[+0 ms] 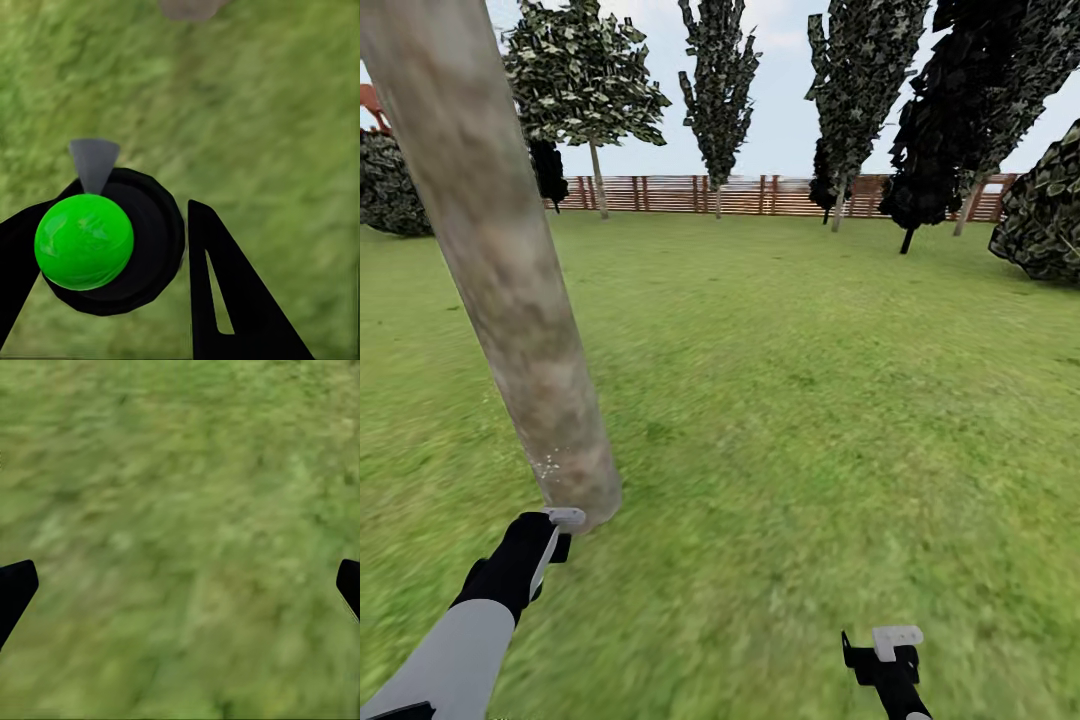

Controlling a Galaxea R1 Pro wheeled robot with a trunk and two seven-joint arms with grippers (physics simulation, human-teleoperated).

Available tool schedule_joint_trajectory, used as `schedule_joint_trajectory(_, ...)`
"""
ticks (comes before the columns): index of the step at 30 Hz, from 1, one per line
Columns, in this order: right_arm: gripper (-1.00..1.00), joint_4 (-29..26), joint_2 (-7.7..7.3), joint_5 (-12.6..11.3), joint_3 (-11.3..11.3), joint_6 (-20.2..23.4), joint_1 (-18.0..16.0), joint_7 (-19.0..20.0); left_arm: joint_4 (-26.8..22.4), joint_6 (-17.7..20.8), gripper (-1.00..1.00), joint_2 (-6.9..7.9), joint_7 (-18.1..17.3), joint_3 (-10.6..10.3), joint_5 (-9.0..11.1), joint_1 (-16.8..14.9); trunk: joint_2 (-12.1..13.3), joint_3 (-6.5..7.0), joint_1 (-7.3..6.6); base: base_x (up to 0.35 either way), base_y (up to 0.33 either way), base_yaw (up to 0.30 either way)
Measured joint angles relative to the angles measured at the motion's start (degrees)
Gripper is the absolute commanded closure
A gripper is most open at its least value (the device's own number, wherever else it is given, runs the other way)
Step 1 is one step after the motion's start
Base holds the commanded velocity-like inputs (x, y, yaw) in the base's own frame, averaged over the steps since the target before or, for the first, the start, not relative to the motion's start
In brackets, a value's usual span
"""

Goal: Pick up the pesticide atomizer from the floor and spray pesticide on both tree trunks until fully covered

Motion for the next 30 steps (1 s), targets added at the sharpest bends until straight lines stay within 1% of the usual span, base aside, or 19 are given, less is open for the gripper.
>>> schedule_joint_trajectory(10,-1.00,0.00,0.01,0.00,0.00,0.02,0.00,0.01,-0.01,-0.08,1.00,0.05,0.00,0.02,-0.05,0.00,0.00,0.00,-0.01,0.225,-0.188,0.277)
schedule_joint_trajectory(15,-1.00,-0.01,0.00,-0.02,-0.02,0.02,0.01,0.02,-0.07,0.15,1.00,0.08,-0.57,-0.10,0.05,-0.01,0.00,0.00,0.02,0.038,-0.025,0.271)
schedule_joint_trajectory(19,-1.00,-0.02,0.00,-0.01,-0.01,0.02,0.02,0.00,0.04,0.39,1.00,0.01,-1.68,-0.55,0.16,-0.59,0.00,0.00,0.02,0.002,-0.001,0.072)
schedule_joint_trajectory(21,-1.00,-0.03,-0.01,-0.01,-0.01,0.02,0.02,-0.05,0.03,0.70,1.00,-0.58,-4.77,-0.81,0.68,-1.43,0.00,0.00,0.02,0.000,0.000,0.008)
schedule_joint_trajectory(22,-1.00,-0.03,-0.01,-0.02,-0.01,0.02,0.02,-0.06,0.04,0.79,1.00,-0.88,-5.61,-0.85,0.57,-2.02,0.00,0.00,0.02,0.000,0.000,0.003)
schedule_joint_trajectory(25,-1.00,-0.03,-0.08,-0.01,-0.02,0.02,0.02,-0.07,0.30,1.08,1.00,-2.29,-7.08,-1.05,0.71,-4.39,0.00,0.00,0.02,0.000,0.000,0.001)
schedule_joint_trajectory(26,-1.00,-0.07,-0.09,0.00,-0.01,0.02,0.02,-0.07,0.48,1.26,1.00,-2.25,-7.19,-1.08,0.17,-5.36,0.00,0.01,0.02,0.000,0.000,0.000)
schedule_joint_trajectory(27,-1.00,-0.10,-0.09,0.00,-0.01,0.02,0.02,-0.07,0.71,1.96,1.00,-1.83,-7.28,-1.11,-0.22,-7.11,0.00,0.01,0.01,0.000,0.000,0.000)
schedule_joint_trajectory(28,-1.00,-0.10,-0.09,0.00,-0.01,0.02,0.02,-0.07,0.79,2.79,1.00,-1.42,-7.27,-1.13,-0.25,-7.94,0.00,0.00,0.02,0.000,0.000,0.000)
schedule_joint_trajectory(29,-1.00,-0.10,-0.09,0.00,-0.01,0.02,0.02,-0.07,0.83,4.25,1.00,-0.41,-7.28,-1.14,-0.70,-8.66,0.00,0.00,0.02,0.000,0.000,0.000)
schedule_joint_trajectory(30,-1.00,-0.11,-0.09,0.00,-0.01,0.02,0.02,-0.07,0.87,6.01,1.00,1.73,-7.35,-1.12,-0.55,-9.11,0.00,0.00,0.02,0.000,0.000,0.000)
